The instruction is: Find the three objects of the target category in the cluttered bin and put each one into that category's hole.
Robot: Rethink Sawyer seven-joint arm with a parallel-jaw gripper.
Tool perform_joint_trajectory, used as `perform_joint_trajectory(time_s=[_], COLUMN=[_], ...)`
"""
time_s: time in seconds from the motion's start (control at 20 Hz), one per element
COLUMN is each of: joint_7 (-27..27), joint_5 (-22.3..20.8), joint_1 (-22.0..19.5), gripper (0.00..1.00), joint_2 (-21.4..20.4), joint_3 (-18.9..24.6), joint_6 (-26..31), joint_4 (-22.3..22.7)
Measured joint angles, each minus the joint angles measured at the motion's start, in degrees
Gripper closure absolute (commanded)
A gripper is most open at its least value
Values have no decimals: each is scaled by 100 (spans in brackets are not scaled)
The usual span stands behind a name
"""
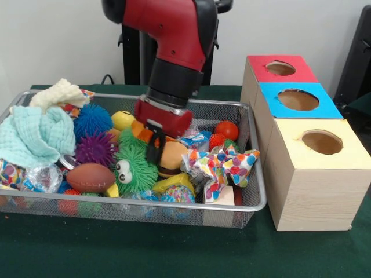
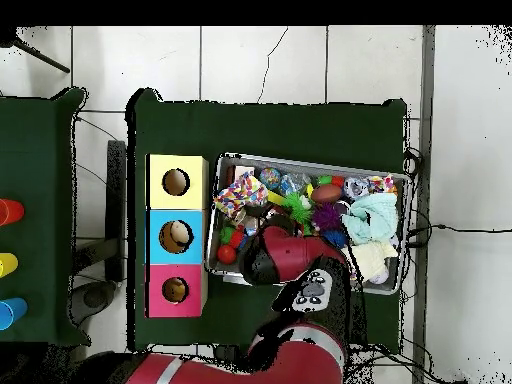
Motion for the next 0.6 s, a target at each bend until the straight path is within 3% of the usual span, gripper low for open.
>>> perform_joint_trajectory(time_s=[0.3,0.6], joint_7=[0,0], joint_5=[-252,-383], joint_1=[-200,-544], gripper=[100,100], joint_2=[-332,-413], joint_3=[-157,-127], joint_6=[290,324], joint_4=[16,15])
